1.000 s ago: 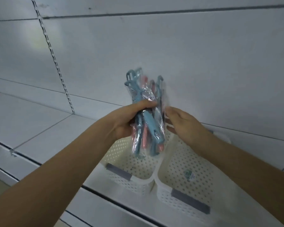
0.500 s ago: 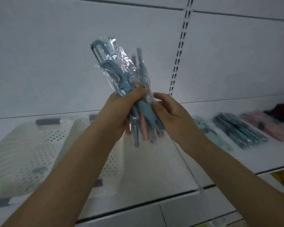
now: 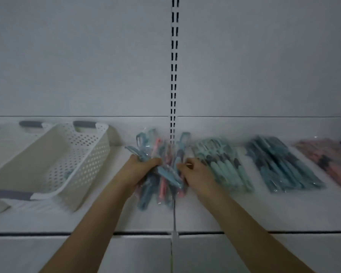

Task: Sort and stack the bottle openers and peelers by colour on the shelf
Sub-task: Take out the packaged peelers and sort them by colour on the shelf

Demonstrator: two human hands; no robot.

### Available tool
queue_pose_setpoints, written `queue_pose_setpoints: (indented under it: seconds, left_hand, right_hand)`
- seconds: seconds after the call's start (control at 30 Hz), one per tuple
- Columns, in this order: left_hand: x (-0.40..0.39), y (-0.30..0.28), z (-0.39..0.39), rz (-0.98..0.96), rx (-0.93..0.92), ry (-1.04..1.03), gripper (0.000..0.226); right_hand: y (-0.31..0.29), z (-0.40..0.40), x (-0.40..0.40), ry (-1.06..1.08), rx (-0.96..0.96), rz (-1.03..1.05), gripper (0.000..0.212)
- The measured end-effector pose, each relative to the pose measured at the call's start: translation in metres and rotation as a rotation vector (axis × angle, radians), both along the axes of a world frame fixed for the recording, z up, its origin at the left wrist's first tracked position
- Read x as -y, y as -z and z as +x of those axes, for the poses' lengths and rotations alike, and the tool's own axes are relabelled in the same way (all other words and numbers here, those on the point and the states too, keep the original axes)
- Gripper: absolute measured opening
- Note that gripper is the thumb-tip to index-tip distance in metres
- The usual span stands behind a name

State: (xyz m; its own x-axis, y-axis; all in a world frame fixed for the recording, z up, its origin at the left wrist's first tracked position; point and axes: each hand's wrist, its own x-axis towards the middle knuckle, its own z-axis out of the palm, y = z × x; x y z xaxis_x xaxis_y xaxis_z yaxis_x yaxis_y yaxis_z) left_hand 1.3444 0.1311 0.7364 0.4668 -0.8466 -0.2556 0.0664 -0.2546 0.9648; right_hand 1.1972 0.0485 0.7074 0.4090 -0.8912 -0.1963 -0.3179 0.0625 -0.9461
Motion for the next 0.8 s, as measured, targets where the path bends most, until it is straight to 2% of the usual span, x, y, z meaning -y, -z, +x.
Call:
queue_pose_setpoints:
  seconds: [0.07,0.17,0.23,0.33,0.4,0.5,0.57,0.67,0.8]
  left_hand:
    - [-0.003,0.005,-0.003,0.050,0.080,-0.077,0.021]
    - [-0.005,0.000,0.000,0.147,0.369,-0.224,0.022]
    - [-0.006,-0.003,0.010,0.144,0.474,-0.300,0.022]
    - [-0.009,-0.002,0.025,0.058,0.326,-0.331,0.018]
    - [-0.011,-0.002,0.030,0.036,0.198,-0.320,0.016]
    - [-0.012,-0.004,0.037,-0.010,-0.022,-0.306,0.007]
    - [-0.011,-0.005,0.044,-0.029,-0.141,-0.323,0.003]
    - [-0.007,-0.005,0.046,-0.058,-0.326,-0.307,0.007]
    - [-0.007,0.003,0.044,-0.072,-0.567,-0.090,0.016]
  right_hand:
    - [0.005,-0.001,0.003,-0.021,-0.020,-0.091,0.018]
    - [0.006,-0.001,0.006,-0.064,0.065,-0.159,0.033]
    - [0.007,-0.001,0.006,-0.077,0.100,-0.175,0.039]
    - [0.007,0.001,0.008,-0.031,0.150,-0.211,0.036]
    - [0.001,-0.001,0.006,-0.021,0.123,-0.249,0.025]
    - [-0.008,-0.003,0.005,0.027,0.082,-0.411,0.021]
    - [-0.012,-0.002,0.003,0.061,0.042,-0.494,0.032]
    - [-0.016,0.006,-0.005,0.004,-0.024,-0.461,0.039]
    - [-0.011,0.028,-0.018,-0.099,-0.290,-0.476,0.067]
